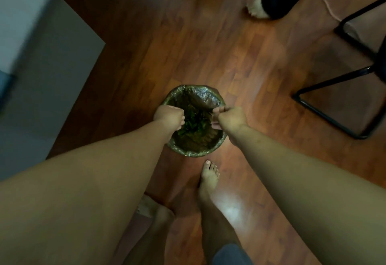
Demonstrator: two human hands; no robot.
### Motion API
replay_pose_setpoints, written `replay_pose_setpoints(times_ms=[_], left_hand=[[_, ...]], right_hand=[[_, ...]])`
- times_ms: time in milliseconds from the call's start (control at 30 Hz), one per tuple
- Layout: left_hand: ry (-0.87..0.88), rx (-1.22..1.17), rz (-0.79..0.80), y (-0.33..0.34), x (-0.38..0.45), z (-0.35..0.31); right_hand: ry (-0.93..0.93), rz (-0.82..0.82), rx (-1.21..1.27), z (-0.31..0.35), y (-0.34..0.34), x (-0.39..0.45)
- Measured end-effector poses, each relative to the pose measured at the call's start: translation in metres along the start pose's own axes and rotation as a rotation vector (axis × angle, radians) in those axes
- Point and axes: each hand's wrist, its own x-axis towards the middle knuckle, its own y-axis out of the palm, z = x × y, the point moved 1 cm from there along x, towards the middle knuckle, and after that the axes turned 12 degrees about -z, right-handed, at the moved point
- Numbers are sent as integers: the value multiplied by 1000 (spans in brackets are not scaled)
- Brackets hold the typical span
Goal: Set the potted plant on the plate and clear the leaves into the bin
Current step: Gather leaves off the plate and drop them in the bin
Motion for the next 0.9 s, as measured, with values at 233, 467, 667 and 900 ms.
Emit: replay_pose_setpoints(times_ms=[233,467,667,900], left_hand=[[297,67,-43,-69,-127,-43],[522,-80,-145,-177,-229,-79],[570,-267,-252,-288,-284,-58],[454,-524,-510,-416,-283,23]], right_hand=[[-197,20,-80,89,-50,-117],[-438,66,-111,190,-64,-230],[-619,226,-134,241,-30,-323],[-772,457,-242,252,72,-431]])
